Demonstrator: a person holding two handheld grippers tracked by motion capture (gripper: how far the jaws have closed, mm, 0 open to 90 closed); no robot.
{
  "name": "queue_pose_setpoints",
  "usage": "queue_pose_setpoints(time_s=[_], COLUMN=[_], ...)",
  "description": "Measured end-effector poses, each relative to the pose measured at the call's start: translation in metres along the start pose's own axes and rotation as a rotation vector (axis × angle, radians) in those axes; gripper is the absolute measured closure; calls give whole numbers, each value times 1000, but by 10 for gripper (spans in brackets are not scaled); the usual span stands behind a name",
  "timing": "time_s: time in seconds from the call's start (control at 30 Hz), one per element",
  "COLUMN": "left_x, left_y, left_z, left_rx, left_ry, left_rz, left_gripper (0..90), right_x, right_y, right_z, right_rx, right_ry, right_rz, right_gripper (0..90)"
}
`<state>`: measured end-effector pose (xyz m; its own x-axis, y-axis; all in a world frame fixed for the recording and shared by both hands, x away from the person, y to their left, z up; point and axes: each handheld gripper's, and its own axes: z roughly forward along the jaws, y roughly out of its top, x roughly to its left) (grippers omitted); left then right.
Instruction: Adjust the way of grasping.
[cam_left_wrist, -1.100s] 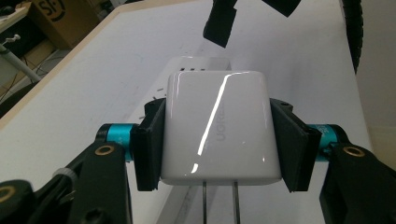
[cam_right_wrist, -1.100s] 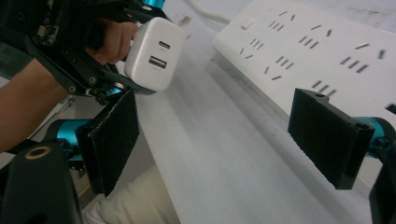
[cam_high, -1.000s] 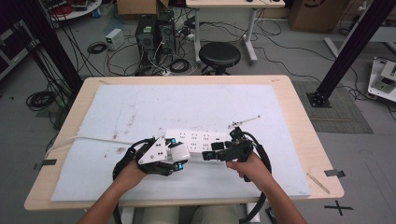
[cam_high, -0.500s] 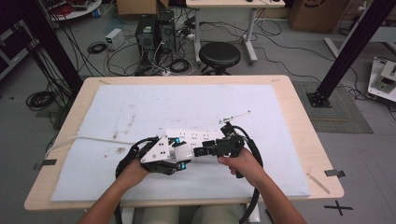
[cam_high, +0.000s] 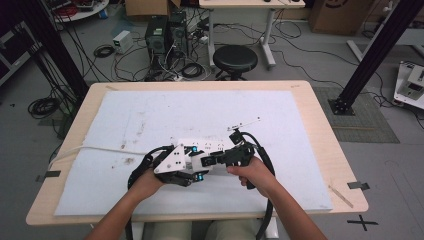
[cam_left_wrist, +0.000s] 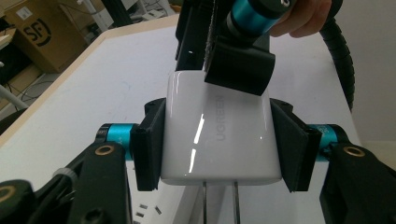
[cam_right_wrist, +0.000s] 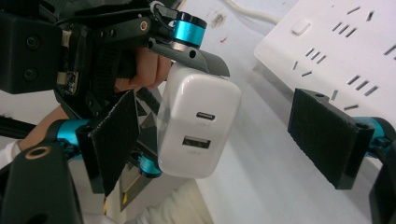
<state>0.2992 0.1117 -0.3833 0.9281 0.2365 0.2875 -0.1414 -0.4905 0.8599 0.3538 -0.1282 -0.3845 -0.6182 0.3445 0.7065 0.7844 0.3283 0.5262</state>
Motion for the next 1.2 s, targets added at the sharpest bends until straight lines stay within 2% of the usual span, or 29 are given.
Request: queue_pose_setpoints(time_s=[0.13,0.37,0.5,0.57,0.6,0.7,0.77,0.9,1.0,1.1,1.13,1.17,1.2], left_x=[0,0,-1,-2,-2,-2,-2,0,3,4,5,5,5], left_y=[0,1,1,2,2,1,2,1,-4,-7,-16,-18,-18], left_z=[1,4,5,5,5,6,6,7,6,4,-2,-4,-4], left_rx=[1,-5,0,-3,-1,2,9,6,14,7,-13,-19,-19], left_ry=[-4,-6,-9,-9,-9,-10,-8,-1,20,21,46,52,52], left_rz=[1,0,8,9,12,15,18,-40,-119,-129,-192,-209,-209], left_gripper=[425,425,425,425,425,425,424,405,242,231,228,227,227], right_x=[-2,-4,-7,-8,-9,-10,-10,-10,-12,-13,-16,-17,-17], right_y=[1,2,1,1,1,1,1,0,-1,-1,-3,-4,-4], right_z=[2,7,11,12,11,11,11,10,6,1,-9,-12,-12], right_rx=[-6,20,37,31,37,40,49,42,16,-1,-24,-34,-34], right_ry=[40,65,97,108,115,142,139,108,96,85,55,47,47], right_rz=[13,42,55,54,70,78,98,106,100,89,90,90,90], right_gripper=[236,313,424,446,482,564,585,613,623,625,628,629,629])
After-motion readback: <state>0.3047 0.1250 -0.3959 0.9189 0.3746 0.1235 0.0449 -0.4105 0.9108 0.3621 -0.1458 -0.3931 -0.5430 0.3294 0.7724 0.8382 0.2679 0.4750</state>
